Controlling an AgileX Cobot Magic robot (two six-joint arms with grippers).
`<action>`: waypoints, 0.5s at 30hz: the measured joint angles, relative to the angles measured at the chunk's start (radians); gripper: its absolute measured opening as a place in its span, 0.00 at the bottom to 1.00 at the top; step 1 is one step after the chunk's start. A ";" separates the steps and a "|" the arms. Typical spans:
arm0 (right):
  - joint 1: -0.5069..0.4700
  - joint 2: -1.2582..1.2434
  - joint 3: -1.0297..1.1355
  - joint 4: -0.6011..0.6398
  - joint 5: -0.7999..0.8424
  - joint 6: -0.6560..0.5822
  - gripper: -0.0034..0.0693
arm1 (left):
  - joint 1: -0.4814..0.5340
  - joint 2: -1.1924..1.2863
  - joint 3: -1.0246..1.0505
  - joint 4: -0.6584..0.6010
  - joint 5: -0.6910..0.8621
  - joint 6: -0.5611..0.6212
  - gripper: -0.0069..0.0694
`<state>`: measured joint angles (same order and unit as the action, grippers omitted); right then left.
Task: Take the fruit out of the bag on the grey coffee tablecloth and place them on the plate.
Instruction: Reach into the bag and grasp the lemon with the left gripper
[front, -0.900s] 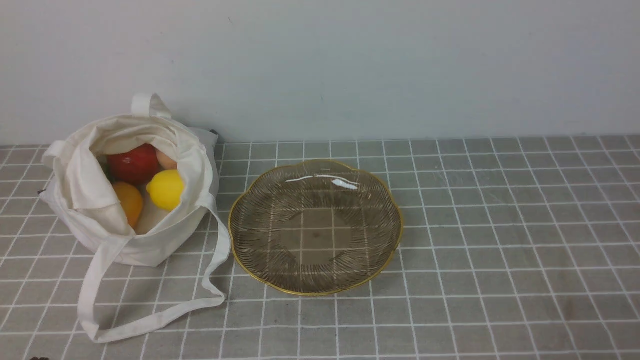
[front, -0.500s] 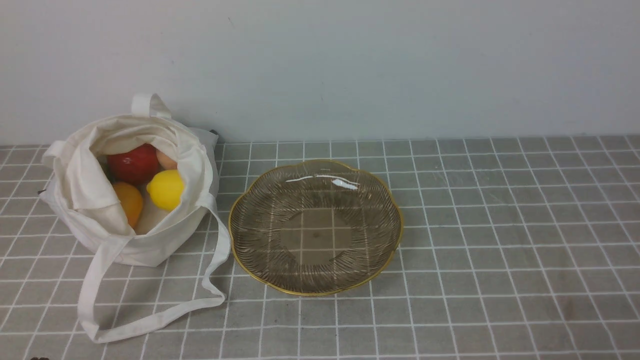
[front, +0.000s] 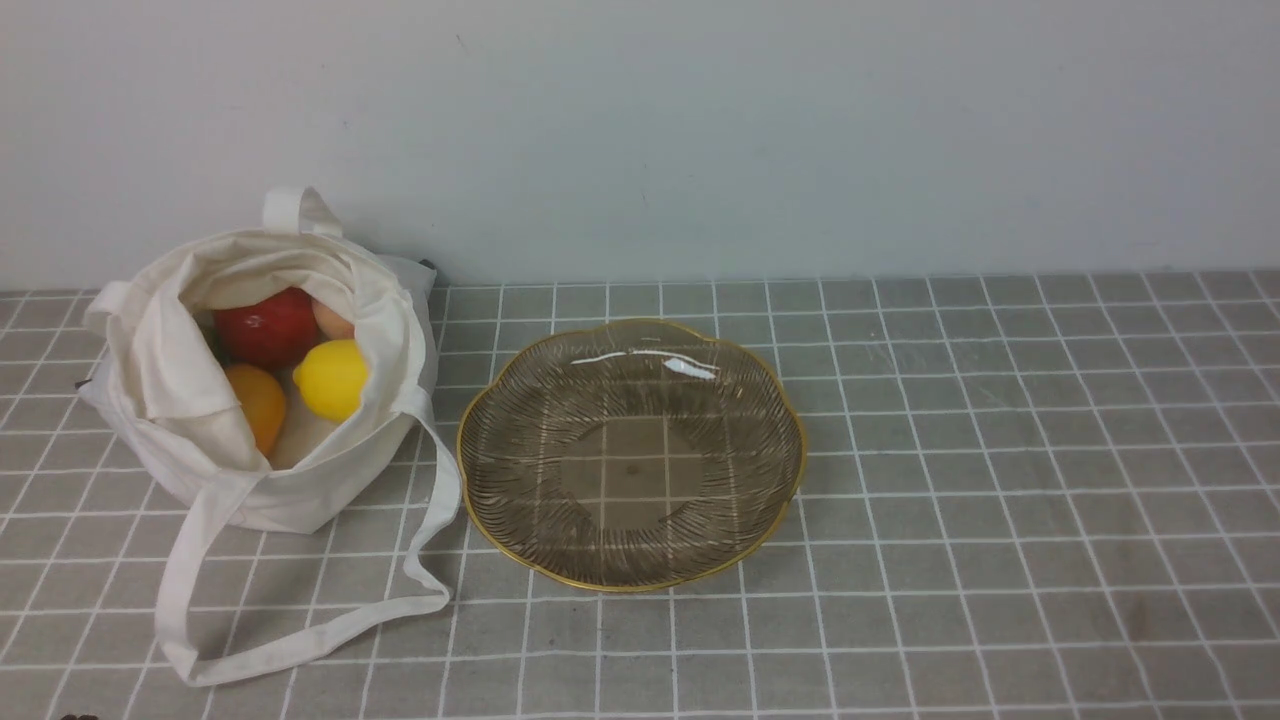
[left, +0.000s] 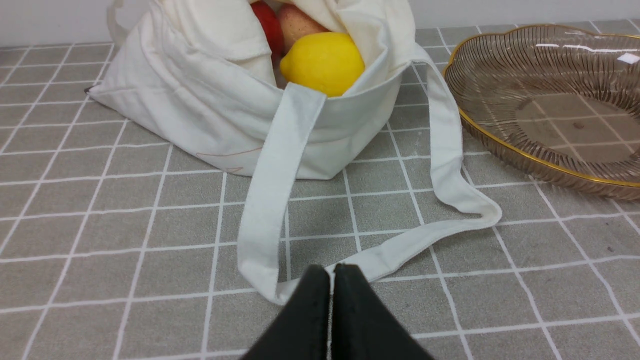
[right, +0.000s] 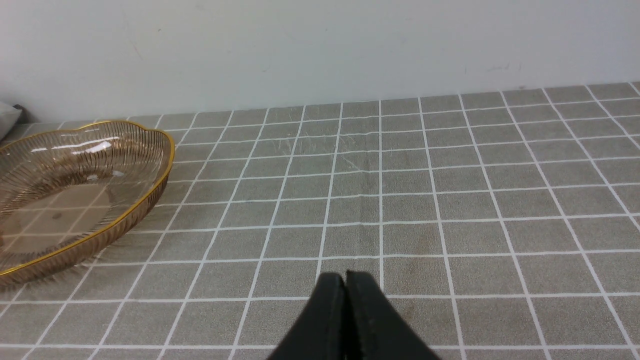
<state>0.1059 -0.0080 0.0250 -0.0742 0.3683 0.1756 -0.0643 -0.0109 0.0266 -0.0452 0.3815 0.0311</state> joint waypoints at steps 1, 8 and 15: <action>0.000 0.000 0.000 0.000 0.000 0.000 0.03 | 0.000 0.000 0.000 0.002 0.000 0.000 0.08; 0.000 0.000 0.000 0.000 0.000 0.000 0.03 | 0.000 0.000 0.002 -0.104 -0.048 -0.014 0.08; 0.000 0.000 0.000 0.000 0.000 0.000 0.03 | 0.000 0.000 0.002 -0.316 -0.222 -0.016 0.08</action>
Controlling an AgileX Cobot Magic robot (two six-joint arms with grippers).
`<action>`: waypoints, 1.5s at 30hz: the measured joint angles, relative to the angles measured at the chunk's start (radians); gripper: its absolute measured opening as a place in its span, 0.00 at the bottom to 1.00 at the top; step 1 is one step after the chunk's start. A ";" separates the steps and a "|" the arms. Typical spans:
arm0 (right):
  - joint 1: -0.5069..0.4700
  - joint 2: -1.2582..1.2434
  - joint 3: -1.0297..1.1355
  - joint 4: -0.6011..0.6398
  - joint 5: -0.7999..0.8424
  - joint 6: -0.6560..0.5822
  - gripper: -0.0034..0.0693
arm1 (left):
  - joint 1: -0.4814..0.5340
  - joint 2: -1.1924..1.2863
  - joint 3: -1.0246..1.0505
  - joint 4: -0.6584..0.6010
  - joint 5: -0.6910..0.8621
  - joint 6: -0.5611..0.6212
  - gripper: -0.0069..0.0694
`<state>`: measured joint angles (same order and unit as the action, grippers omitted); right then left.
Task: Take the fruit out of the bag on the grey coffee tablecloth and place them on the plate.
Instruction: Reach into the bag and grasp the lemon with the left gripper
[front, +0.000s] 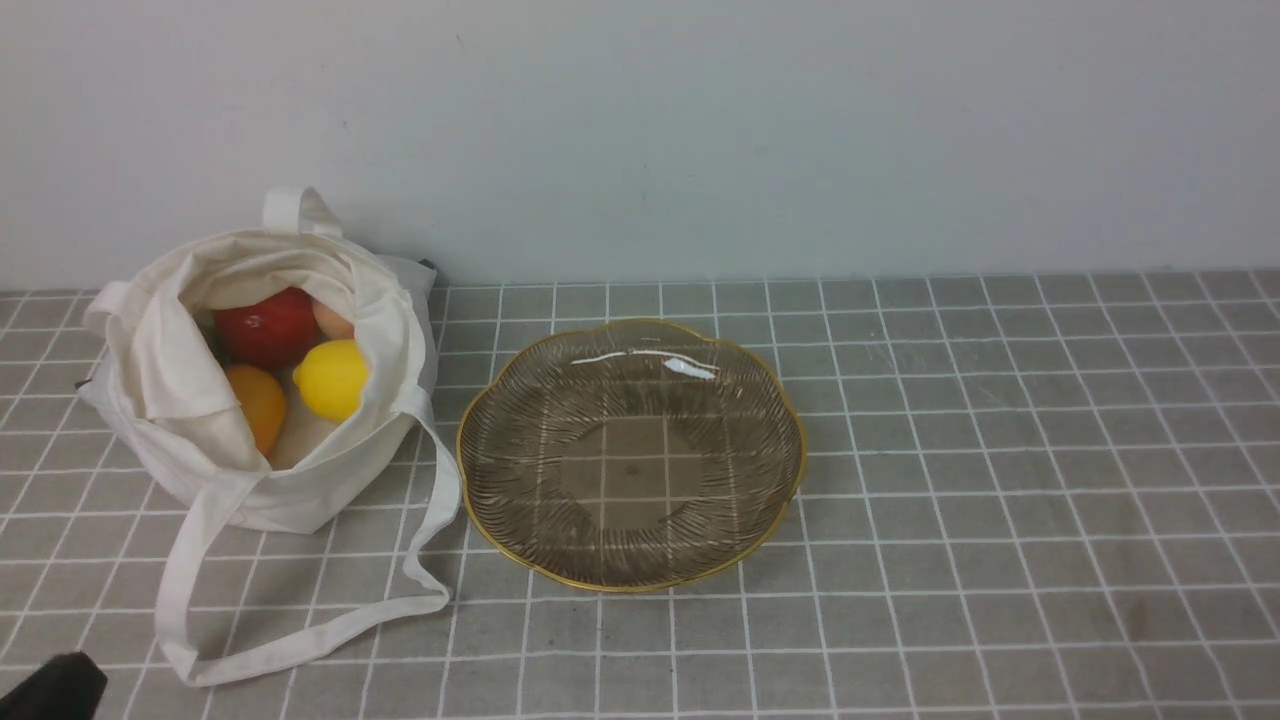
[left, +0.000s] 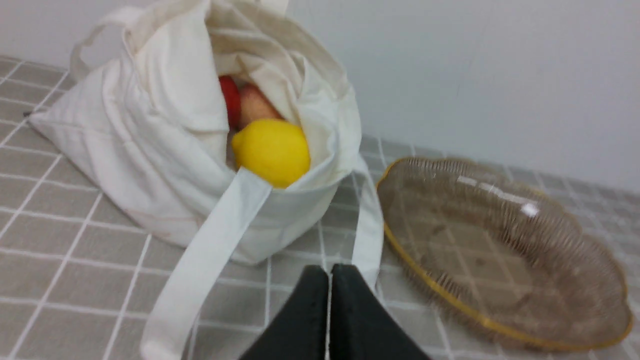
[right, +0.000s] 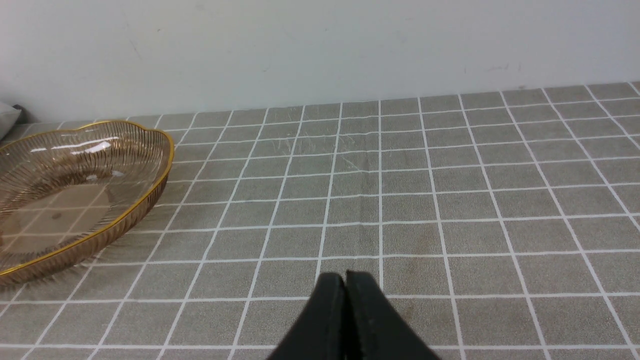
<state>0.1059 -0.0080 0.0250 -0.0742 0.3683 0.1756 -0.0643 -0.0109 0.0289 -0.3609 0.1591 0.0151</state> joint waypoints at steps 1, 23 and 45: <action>0.000 0.000 0.000 0.000 0.000 0.000 0.03 | 0.000 0.000 0.000 -0.028 -0.029 -0.002 0.08; 0.000 0.000 0.000 0.000 0.000 0.000 0.03 | 0.001 0.407 -0.561 -0.115 0.230 0.123 0.08; 0.000 0.000 0.000 0.000 0.000 0.000 0.03 | 0.001 1.703 -1.399 0.213 0.835 0.240 0.08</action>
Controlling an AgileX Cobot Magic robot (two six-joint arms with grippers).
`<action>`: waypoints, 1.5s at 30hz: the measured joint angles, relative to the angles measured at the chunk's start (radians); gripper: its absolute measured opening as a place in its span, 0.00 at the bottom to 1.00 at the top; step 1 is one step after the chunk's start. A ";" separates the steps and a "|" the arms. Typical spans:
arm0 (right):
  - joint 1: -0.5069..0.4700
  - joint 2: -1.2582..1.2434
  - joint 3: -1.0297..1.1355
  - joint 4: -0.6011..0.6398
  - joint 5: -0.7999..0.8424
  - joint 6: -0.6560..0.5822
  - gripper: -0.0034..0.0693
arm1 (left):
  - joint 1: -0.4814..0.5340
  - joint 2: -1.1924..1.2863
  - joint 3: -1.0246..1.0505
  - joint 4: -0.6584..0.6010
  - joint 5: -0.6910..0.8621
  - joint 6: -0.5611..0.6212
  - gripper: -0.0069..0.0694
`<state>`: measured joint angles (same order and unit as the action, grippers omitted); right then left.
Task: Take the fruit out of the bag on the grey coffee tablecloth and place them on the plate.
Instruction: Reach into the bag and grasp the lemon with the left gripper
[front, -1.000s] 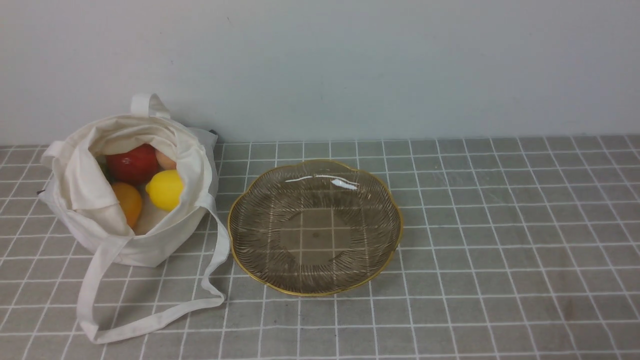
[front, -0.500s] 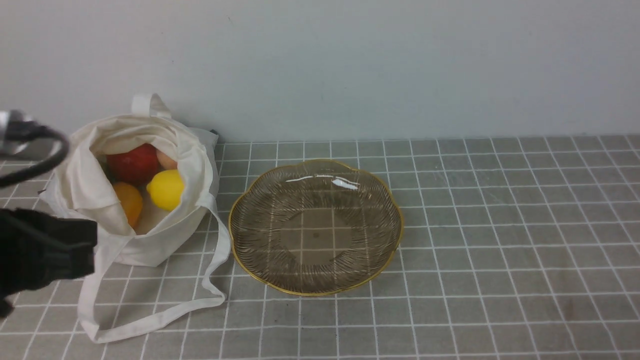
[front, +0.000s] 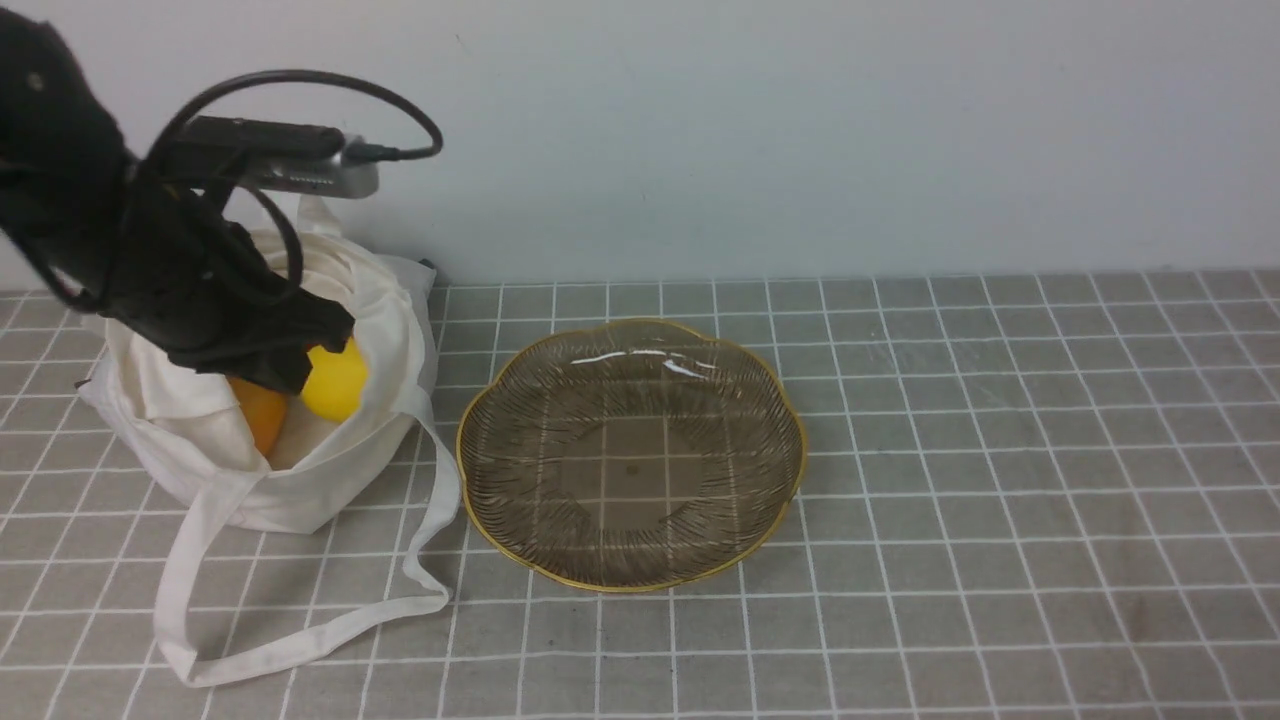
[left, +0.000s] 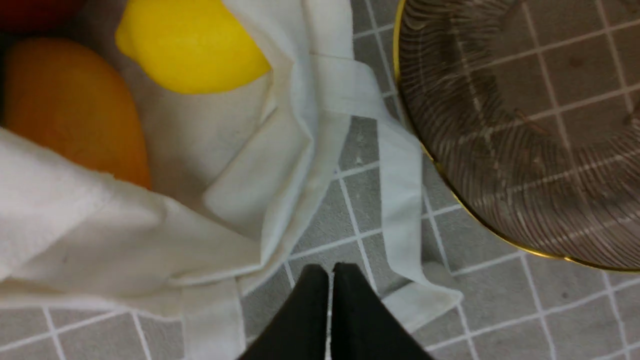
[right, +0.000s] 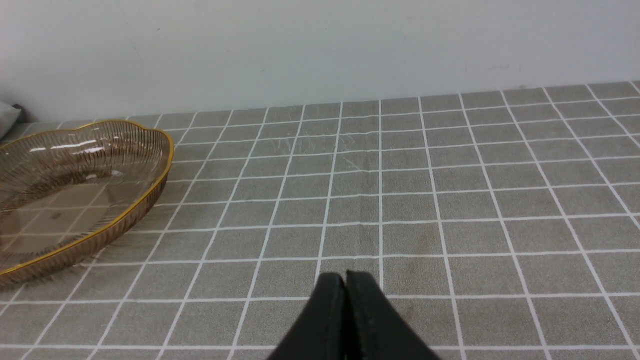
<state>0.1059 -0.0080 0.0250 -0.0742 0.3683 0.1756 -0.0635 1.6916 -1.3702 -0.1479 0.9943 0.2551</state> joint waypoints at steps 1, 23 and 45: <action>0.000 0.000 0.000 0.000 0.000 0.000 0.03 | 0.000 0.039 -0.030 0.017 0.013 0.000 0.08; 0.000 0.000 0.000 0.000 0.000 0.000 0.03 | 0.000 0.342 -0.147 0.179 -0.322 0.011 0.54; 0.000 0.000 0.000 0.000 0.000 0.000 0.03 | 0.000 0.393 -0.170 0.126 -0.408 -0.076 0.92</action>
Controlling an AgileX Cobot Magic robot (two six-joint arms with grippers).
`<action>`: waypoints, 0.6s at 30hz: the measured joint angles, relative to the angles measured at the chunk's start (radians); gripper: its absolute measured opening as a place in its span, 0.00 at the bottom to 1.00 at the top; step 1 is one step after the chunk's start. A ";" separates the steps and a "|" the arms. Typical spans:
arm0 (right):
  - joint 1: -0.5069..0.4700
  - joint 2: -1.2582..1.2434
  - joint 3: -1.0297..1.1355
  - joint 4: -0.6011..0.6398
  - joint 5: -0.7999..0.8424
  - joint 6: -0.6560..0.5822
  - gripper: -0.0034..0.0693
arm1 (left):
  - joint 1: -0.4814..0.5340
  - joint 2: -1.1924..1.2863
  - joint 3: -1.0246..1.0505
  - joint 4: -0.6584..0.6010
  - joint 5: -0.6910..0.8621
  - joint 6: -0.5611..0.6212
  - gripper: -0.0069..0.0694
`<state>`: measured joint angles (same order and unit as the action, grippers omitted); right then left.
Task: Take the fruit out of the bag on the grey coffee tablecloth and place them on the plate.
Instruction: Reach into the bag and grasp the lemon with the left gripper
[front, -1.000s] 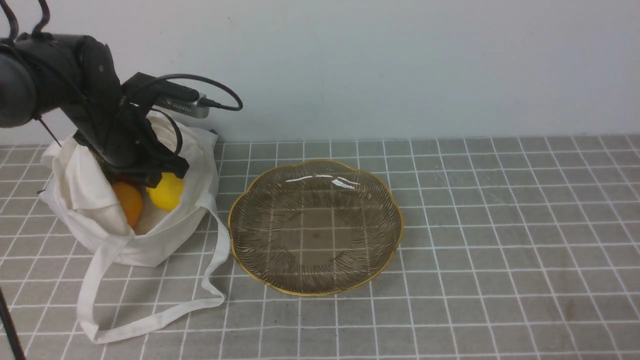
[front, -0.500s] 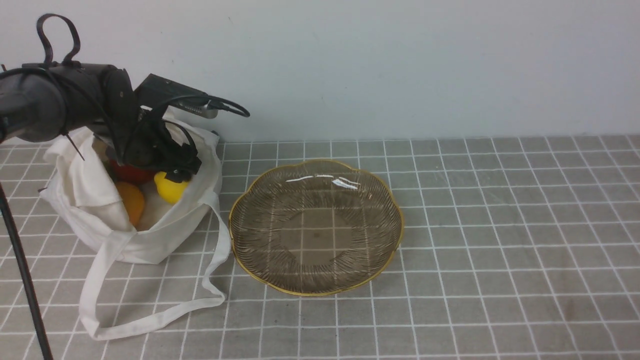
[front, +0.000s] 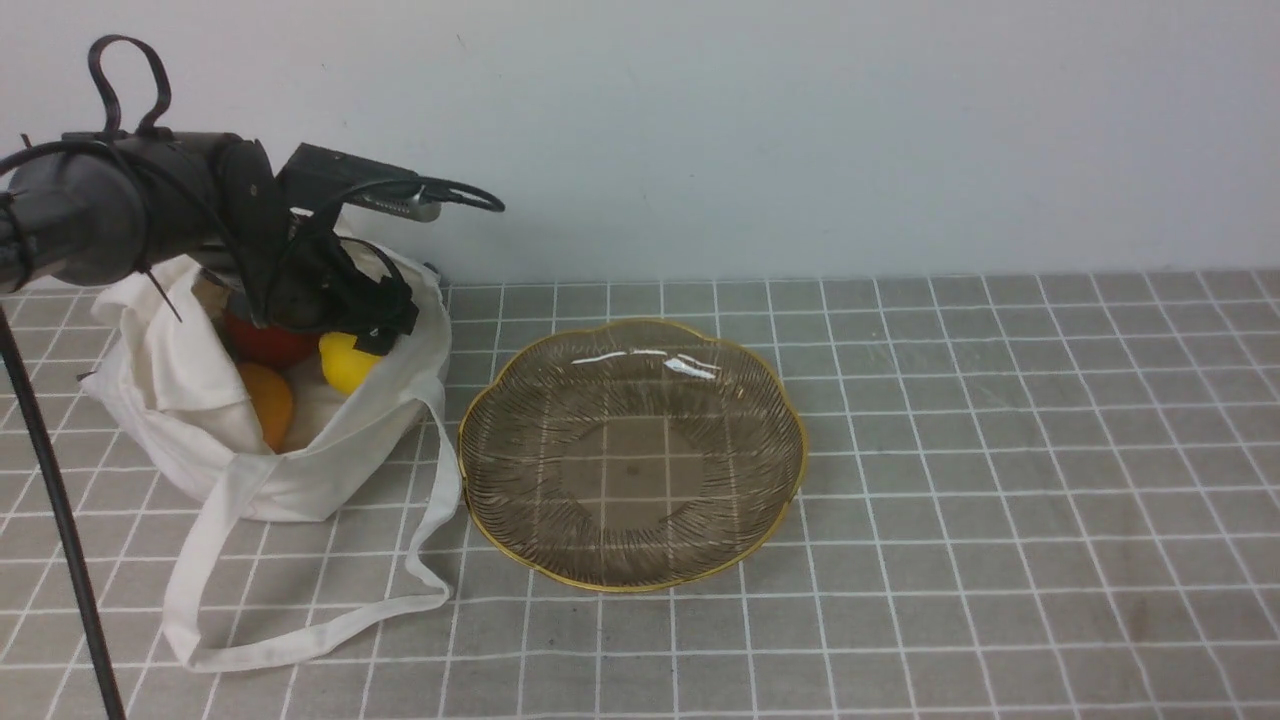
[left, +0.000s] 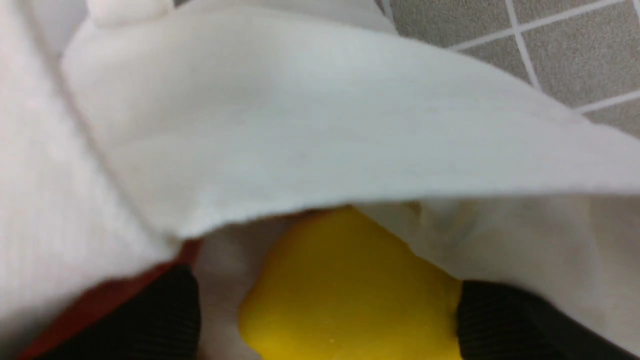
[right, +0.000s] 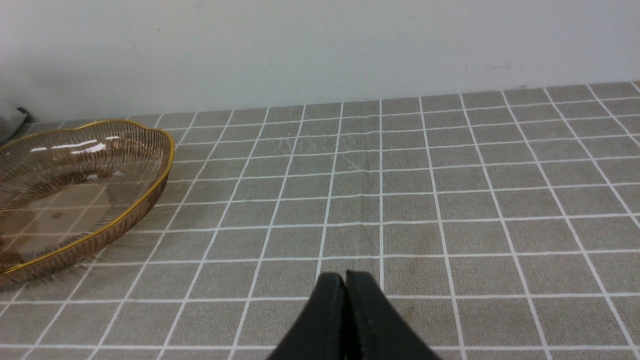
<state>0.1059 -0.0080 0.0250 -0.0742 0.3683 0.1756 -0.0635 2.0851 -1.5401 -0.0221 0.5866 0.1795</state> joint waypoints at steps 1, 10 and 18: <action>0.000 0.000 0.000 0.000 0.000 0.000 0.03 | 0.000 0.000 0.000 -0.009 0.018 -0.021 0.90; 0.000 0.000 0.000 0.000 0.000 0.000 0.03 | 0.000 -0.002 -0.008 -0.068 0.154 -0.142 0.77; 0.000 0.000 0.000 0.000 0.000 0.000 0.03 | 0.000 -0.031 0.009 -0.068 0.323 -0.143 0.72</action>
<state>0.1059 -0.0080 0.0250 -0.0742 0.3683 0.1756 -0.0635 2.0540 -1.5306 -0.0897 0.9097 0.0365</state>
